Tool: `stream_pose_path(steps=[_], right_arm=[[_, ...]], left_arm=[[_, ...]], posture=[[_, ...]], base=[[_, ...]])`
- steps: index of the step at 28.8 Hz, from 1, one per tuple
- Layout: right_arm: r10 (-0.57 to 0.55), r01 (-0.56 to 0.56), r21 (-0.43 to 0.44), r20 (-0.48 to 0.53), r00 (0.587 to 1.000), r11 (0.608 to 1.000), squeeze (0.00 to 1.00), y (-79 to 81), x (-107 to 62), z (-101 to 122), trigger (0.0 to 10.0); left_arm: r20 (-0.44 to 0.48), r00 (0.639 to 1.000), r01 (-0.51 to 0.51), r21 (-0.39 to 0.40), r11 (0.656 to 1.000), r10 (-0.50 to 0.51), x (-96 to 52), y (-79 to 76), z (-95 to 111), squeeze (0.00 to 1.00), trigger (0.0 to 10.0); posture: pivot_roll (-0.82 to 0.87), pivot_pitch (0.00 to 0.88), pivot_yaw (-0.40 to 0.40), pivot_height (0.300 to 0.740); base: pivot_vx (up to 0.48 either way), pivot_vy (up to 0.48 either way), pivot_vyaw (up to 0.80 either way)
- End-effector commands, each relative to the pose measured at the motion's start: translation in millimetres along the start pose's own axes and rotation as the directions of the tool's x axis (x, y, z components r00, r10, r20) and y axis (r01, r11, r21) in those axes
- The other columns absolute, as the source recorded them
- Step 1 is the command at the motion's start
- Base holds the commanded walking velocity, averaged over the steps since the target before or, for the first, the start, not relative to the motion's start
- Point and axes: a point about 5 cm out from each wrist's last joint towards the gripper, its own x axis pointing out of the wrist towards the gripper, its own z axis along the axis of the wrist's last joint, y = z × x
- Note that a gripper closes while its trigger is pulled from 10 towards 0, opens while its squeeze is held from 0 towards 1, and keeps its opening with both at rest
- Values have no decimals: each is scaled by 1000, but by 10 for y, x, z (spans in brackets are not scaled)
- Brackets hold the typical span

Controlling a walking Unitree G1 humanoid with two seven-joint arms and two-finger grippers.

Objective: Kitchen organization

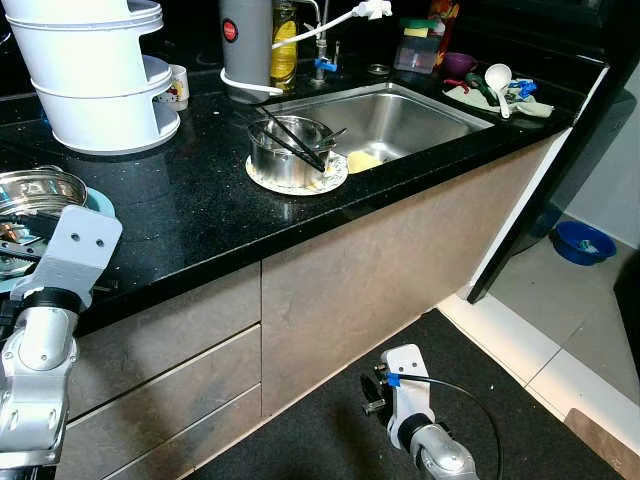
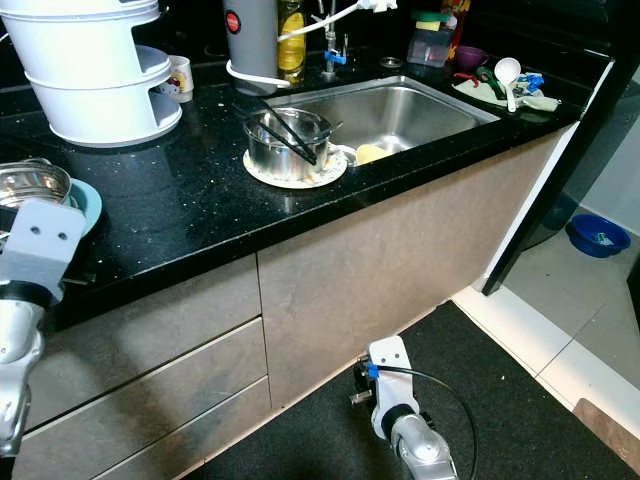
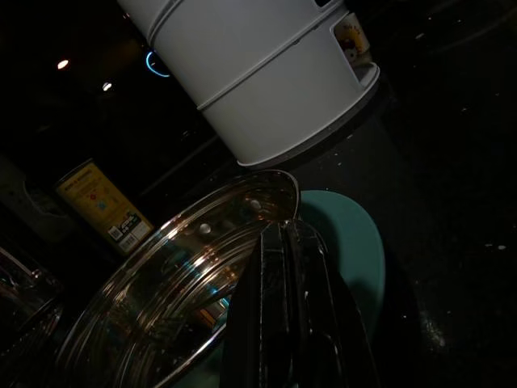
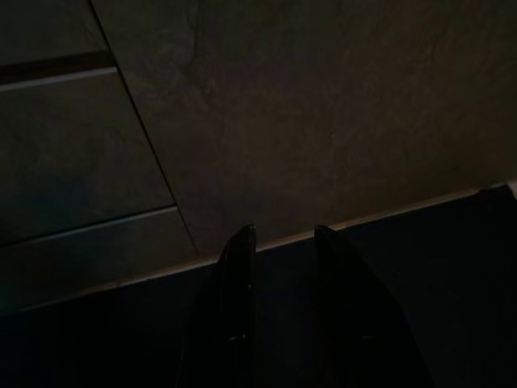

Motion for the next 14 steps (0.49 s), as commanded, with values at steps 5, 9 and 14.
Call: stream_pose_path(steps=[5, 9, 14], right_arm=[[-16, 16, 17, -4, 1000, 1000, 0, -29, -17, -27, 10000], [-16, 16, 17, -5, 1000, 1000, 0, -32, -19, -32, 10000], [-15, 15, 17, -6, 1000, 1000, 0, -25, -16, -37, 10000]], left_arm=[[140, 986, -94, 44, 995, 87, 85, 186, 270, 0, 0], [235, 956, -188, 36, 981, 175, 115, 333, 464, 0, 0], [179, 973, -157, 38, 987, 148, 145, 307, 400, 0, 706]], posture=[[11, 116, -61, 740], [12, 116, -61, 740], [14, 116, -61, 740]], base=[[0, 0, 0], [0, 0, 0], [0, 0, 0]])
